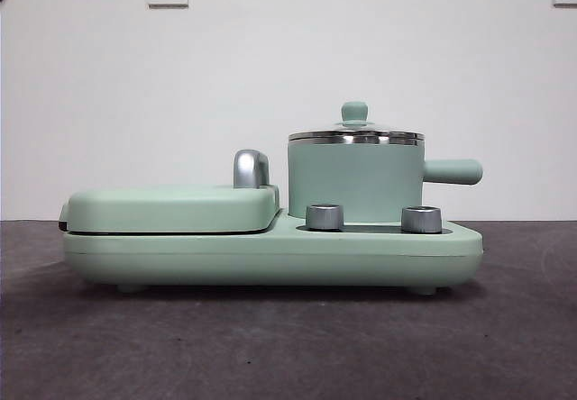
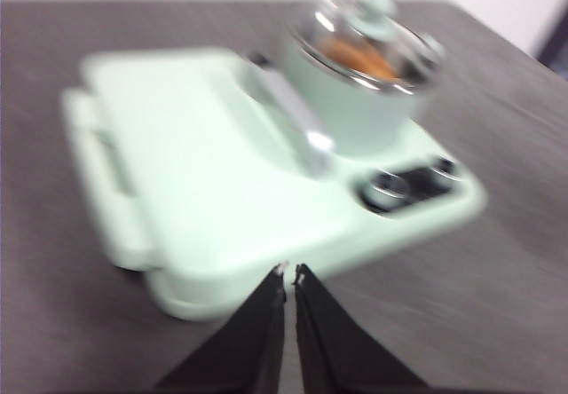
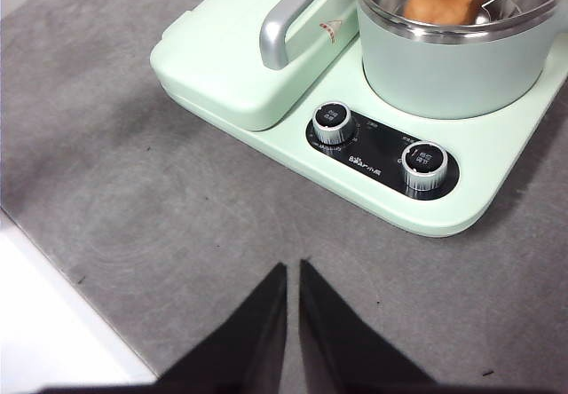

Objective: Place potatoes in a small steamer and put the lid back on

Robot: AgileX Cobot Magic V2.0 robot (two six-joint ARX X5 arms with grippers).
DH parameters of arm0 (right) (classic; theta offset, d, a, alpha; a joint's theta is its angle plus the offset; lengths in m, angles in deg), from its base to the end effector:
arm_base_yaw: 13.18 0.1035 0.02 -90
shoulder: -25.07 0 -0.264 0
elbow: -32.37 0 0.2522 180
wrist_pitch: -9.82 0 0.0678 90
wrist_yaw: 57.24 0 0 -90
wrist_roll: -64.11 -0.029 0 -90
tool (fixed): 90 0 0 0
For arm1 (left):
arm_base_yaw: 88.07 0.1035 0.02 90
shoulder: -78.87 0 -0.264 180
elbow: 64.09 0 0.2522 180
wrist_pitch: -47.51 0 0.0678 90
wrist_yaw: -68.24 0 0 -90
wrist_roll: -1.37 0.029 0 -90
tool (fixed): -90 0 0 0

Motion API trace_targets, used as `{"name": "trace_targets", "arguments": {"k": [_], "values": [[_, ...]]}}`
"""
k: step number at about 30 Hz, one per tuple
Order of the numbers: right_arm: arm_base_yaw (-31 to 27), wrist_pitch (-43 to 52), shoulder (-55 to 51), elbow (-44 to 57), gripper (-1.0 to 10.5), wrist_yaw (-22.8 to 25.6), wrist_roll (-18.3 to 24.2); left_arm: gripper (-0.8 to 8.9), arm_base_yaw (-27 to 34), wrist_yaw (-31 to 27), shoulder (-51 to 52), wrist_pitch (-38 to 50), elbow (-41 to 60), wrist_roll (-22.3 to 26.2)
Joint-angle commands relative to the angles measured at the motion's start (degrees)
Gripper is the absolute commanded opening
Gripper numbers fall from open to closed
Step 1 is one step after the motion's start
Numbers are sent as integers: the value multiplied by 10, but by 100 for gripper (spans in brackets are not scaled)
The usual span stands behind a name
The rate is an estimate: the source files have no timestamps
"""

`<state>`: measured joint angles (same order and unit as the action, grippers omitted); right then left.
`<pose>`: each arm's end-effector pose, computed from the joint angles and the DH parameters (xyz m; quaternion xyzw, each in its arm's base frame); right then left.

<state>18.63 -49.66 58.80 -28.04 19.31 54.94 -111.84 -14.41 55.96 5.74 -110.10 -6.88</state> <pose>0.0869 0.0619 0.3113 0.0259 0.3073 0.3457 0.8862 0.0903 -0.0438 0.2743 -0.0453 0.1792 -0.2525 0.9498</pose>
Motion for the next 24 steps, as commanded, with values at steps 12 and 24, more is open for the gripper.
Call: {"name": "trace_targets", "arguments": {"k": [12, 24], "values": [[3, 7, 2, -4, 20, 0, 6, 20, 180, -1, 223, 132, 282, 102], [3, 7, 2, -4, 20, 0, 6, 20, 206, -31, 228, 157, 308, 42]]}}
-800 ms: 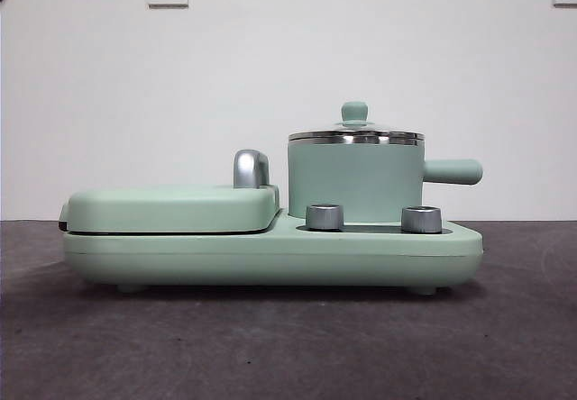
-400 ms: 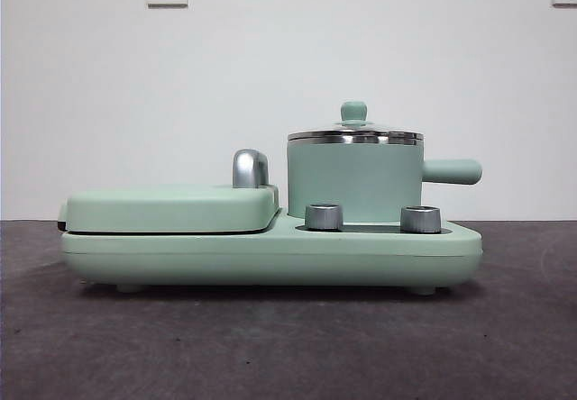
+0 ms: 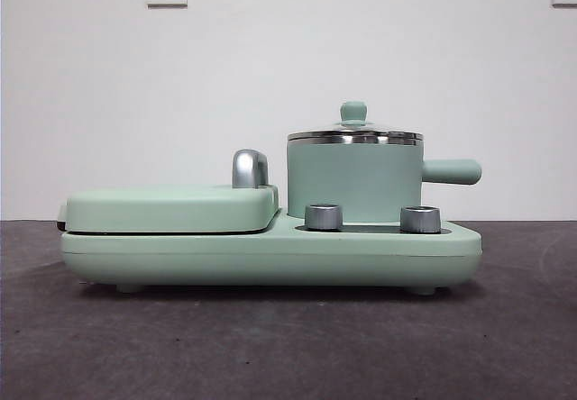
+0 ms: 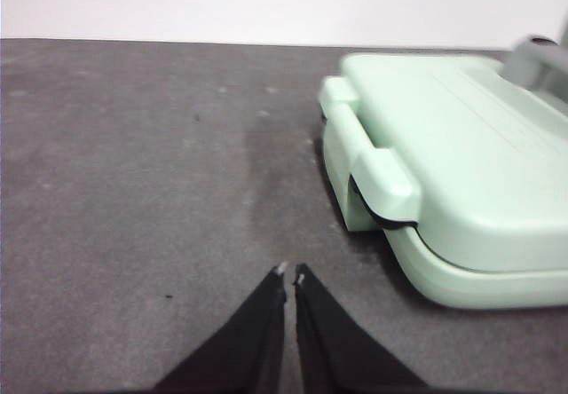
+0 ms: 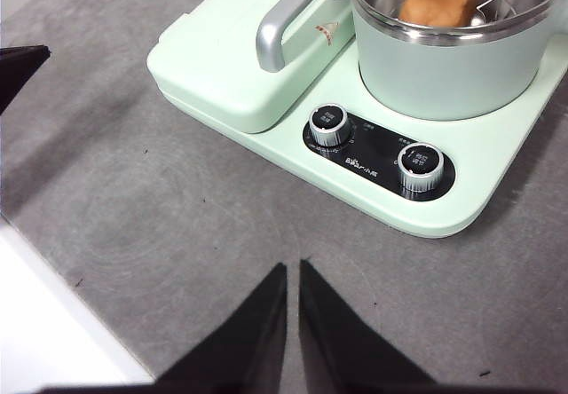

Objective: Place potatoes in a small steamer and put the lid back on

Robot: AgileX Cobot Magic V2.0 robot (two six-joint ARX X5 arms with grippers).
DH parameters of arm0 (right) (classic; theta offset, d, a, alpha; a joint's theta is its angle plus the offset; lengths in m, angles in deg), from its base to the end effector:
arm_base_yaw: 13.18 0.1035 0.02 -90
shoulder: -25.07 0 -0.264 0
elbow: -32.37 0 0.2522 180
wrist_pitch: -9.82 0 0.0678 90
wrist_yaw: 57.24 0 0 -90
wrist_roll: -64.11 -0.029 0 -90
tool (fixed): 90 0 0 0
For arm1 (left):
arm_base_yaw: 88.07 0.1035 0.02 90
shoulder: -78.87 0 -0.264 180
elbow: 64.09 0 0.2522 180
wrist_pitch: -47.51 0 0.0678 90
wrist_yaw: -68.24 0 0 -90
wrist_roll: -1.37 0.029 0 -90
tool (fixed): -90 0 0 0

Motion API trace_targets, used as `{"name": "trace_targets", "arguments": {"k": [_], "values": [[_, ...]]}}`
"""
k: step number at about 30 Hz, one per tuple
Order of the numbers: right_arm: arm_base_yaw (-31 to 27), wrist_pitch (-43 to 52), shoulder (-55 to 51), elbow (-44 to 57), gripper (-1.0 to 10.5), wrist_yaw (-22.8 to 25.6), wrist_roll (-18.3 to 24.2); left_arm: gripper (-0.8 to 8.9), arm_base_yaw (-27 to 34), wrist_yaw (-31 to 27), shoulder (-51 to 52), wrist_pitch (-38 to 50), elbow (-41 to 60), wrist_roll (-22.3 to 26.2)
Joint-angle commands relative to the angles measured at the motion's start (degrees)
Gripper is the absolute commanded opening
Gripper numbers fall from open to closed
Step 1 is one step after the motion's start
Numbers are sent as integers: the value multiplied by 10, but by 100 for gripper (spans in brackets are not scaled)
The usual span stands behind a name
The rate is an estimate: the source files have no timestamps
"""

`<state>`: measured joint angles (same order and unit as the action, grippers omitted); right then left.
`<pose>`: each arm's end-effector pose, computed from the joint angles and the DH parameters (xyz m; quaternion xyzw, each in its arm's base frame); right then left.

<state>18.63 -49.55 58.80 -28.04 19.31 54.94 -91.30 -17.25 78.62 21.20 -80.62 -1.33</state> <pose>0.0870 0.0619 0.3115 0.0260 0.3064 0.3458 0.8865 0.0930 -0.0075 0.1585 -0.0244 0.0890 -0.0652 0.9936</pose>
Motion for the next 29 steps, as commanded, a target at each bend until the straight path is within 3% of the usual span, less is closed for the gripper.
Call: {"name": "trace_targets", "arguments": {"k": [1, 18, 20, 23, 26, 29], "values": [[3, 6, 2, -4, 20, 0, 6, 20, 0, -2, 1, 5, 14, -12], [3, 6, 2, -4, 20, 0, 6, 20, 0, -2, 1, 5, 13, -12], [0, 6, -6, -3, 19, 17, 24, 20, 0, -2, 1, 5, 13, -12], [-39, 7, -30, 1, 19, 96, 91, 20, 0, -2, 1, 5, 13, -12], [-98, 52, -70, 33, 19, 103, 98, 20, 0, -2, 1, 5, 13, -12], [-152, 173, -127, 111, 19, 109, 99, 20, 0, -2, 1, 5, 13, -12]]}}
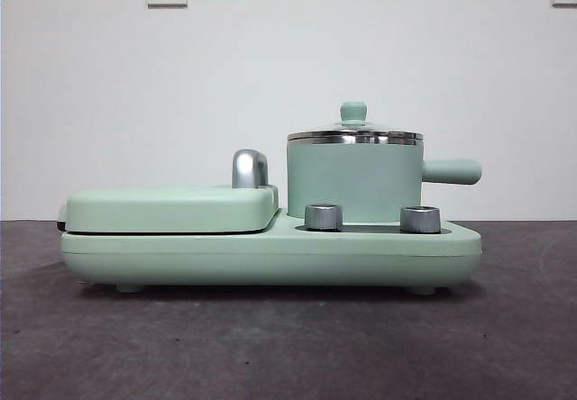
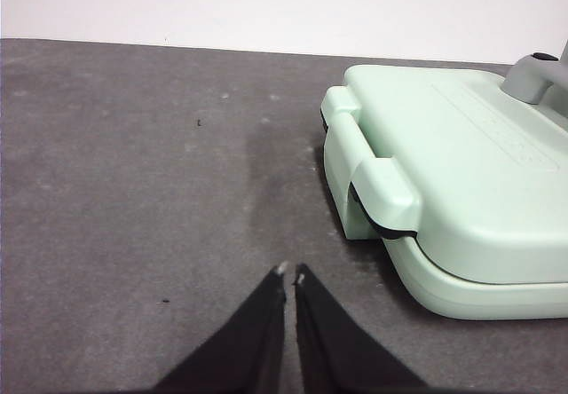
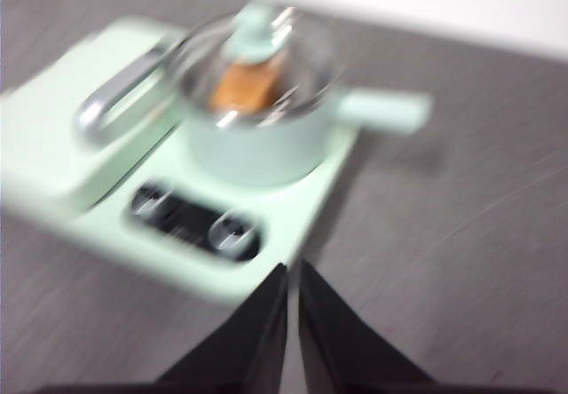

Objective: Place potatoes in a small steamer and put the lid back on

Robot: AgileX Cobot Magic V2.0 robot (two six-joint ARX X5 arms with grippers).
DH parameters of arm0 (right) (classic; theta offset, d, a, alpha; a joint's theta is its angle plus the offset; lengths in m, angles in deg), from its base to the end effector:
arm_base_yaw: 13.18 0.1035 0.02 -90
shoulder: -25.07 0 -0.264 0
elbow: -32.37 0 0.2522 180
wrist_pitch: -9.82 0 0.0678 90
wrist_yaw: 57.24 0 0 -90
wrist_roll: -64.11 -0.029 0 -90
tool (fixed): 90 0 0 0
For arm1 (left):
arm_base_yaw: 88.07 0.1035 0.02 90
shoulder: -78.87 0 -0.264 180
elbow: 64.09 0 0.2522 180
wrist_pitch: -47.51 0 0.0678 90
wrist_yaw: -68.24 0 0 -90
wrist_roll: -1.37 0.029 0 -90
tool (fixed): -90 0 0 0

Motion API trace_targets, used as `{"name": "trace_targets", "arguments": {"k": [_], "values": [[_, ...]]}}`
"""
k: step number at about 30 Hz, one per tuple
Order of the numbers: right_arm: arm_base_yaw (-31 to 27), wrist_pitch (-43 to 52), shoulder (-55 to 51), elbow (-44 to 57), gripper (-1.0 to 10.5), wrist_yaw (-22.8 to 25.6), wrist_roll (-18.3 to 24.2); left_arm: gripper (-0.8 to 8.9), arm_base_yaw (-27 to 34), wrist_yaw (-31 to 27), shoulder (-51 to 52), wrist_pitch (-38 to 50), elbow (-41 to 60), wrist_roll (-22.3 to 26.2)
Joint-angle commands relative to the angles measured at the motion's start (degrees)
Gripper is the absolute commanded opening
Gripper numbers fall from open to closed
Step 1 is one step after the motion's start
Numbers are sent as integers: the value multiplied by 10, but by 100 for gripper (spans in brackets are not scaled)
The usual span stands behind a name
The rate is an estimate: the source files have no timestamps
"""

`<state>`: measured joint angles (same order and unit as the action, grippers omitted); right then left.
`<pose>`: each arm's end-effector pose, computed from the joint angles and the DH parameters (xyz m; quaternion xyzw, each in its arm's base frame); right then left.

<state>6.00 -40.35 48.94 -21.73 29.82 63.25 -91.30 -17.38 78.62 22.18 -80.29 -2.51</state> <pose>0.0821 0.0301 0.3043 -0.0172 0.1728 0.1876 0.9668 0.0936 -0.0075 0.1582 -0.0345 0.0840 -0.0633 0.9939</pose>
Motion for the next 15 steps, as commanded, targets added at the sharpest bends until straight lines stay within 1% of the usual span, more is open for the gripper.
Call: {"name": "trace_targets", "arguments": {"k": [1, 3, 5, 6, 9, 10, 12, 15], "values": [[-44, 131, -50, 81, 19, 7, 17, 20, 0, -1, 1, -5, 10, -1], [-76, 188, -90, 136, 19, 9, 17, 20, 1, -1, 1, -5, 10, -1], [-104, 214, -130, 186, 19, 9, 17, 20, 0, -1, 1, -4, 10, -1], [-117, 220, -150, 210, 19, 15, 17, 20, 0, -1, 1, -4, 10, -1], [-150, 244, -199, 273, 19, 60, 17, 20, 0, -1, 1, -5, 10, -1], [-160, 242, -214, 288, 19, 67, 17, 20, 0, -1, 1, -5, 10, -1], [-174, 239, -235, 315, 19, 76, 16, 20, 0, -1, 1, -4, 10, -1], [-182, 247, -237, 349, 19, 73, 17, 20, 0, -1, 1, -5, 10, -1]]}}
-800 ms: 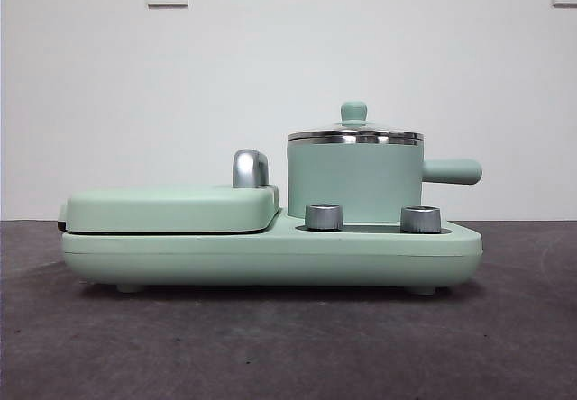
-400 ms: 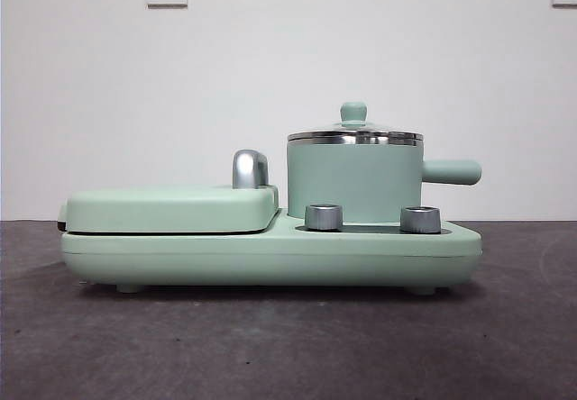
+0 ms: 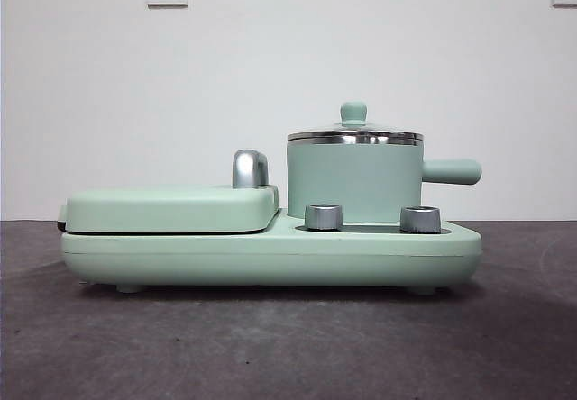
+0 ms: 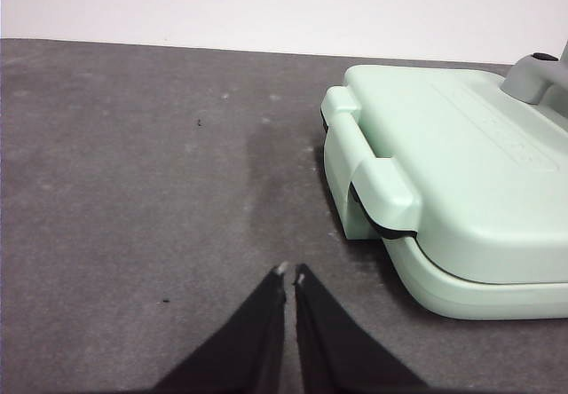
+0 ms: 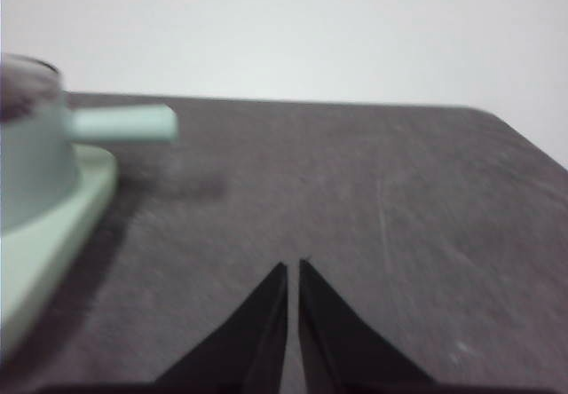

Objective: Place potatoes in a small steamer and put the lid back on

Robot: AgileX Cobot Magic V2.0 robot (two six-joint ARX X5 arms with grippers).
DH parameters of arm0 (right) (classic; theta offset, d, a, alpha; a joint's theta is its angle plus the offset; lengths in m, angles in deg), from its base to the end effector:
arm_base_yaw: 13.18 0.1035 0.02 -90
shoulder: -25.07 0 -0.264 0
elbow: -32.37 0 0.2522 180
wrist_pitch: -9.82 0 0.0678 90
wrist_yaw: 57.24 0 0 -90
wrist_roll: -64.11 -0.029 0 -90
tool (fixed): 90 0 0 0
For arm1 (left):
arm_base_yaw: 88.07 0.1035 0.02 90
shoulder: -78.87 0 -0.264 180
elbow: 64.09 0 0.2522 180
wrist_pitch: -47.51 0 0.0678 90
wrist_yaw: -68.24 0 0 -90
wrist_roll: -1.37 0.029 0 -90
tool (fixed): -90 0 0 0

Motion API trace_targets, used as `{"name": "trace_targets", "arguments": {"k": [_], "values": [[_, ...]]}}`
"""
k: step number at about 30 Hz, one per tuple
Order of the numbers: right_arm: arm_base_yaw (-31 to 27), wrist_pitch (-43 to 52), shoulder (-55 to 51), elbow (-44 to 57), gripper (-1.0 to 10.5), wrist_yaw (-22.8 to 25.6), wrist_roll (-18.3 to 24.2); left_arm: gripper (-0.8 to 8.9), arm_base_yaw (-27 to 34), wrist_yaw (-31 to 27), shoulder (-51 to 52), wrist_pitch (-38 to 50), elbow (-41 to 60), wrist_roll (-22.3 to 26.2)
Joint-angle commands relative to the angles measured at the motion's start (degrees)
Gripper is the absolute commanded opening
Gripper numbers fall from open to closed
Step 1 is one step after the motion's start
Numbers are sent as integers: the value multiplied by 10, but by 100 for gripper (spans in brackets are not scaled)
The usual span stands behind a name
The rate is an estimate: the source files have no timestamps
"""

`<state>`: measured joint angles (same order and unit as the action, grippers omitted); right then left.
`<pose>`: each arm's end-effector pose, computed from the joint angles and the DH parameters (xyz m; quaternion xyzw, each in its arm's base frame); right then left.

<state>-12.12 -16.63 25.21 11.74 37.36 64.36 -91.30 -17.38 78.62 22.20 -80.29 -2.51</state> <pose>0.0885 -0.0007 0.1824 -0.0047 0.0520 -0.0307 0.9982 0.0936 -0.0075 0.1582 -0.0345 0.0838 -0.0633 0.9939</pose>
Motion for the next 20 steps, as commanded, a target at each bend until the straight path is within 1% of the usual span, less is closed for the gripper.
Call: {"name": "trace_targets", "arguments": {"k": [1, 5, 8, 13, 20], "values": [[-1, 10, 1, 26, 19, -5, 5, 20, 0, -1, 1, -5, 10, -1], [-1, 14, 1, 58, 19, -9, 6, 20, 0, -1, 1, -4, 10, -1], [-1, 24, 1, 59, 19, -16, 17, 20, 1, -1, 1, -5, 10, -1], [-1, 27, 1, 62, 19, -30, 17, 20, 0, -1, 1, -5, 10, -1], [-1, 28, 1, 62, 19, -31, 17, 20, 0, -1, 1, -5, 10, -1]]}}
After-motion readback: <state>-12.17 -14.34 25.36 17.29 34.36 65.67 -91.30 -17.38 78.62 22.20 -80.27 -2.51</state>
